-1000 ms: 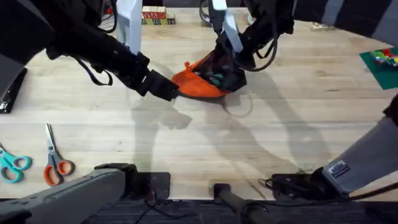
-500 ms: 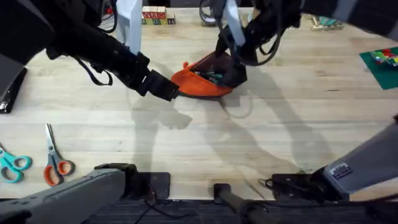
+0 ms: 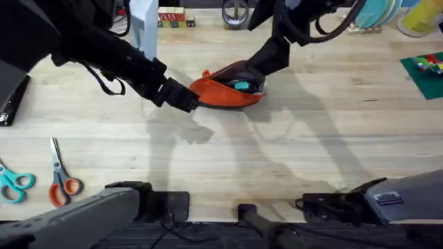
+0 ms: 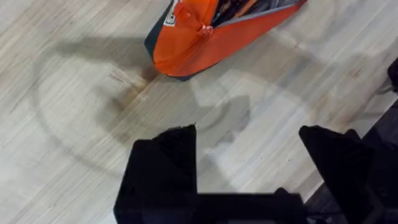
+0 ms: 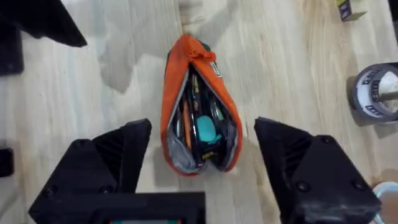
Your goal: Unzip the bag, pick up the pens from the table one at a time and place them inside, then zip the bag closed.
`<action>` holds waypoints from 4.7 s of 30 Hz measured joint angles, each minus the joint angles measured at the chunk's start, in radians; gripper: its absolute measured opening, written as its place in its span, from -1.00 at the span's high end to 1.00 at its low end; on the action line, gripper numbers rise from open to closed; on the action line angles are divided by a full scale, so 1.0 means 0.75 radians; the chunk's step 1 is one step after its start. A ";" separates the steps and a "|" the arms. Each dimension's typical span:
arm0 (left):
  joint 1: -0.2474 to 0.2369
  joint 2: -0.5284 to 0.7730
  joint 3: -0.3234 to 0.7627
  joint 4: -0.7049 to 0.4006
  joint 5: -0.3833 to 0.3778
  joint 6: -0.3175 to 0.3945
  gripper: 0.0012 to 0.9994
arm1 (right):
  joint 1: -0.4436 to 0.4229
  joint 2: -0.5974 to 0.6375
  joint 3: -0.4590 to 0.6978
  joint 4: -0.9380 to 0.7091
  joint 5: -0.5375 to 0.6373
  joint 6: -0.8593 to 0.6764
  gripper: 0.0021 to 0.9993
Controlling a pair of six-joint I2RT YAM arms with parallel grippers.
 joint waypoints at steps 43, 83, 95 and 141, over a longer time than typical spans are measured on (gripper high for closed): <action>0.378 0.000 0.000 0.049 0.064 0.352 -0.99 | 0.015 -0.082 0.000 -0.021 0.099 0.471 -1.00; 0.548 0.177 -0.002 -0.031 0.483 1.070 -0.99 | 0.395 -0.044 0.002 0.428 0.610 1.015 -0.99; 0.548 0.178 -0.002 -0.031 0.490 1.074 -0.99 | 0.399 0.151 0.001 0.540 0.682 1.200 -0.99; 0.548 0.177 -0.002 -0.031 0.490 1.074 -0.99 | 0.502 0.414 0.002 0.441 0.823 1.565 -0.98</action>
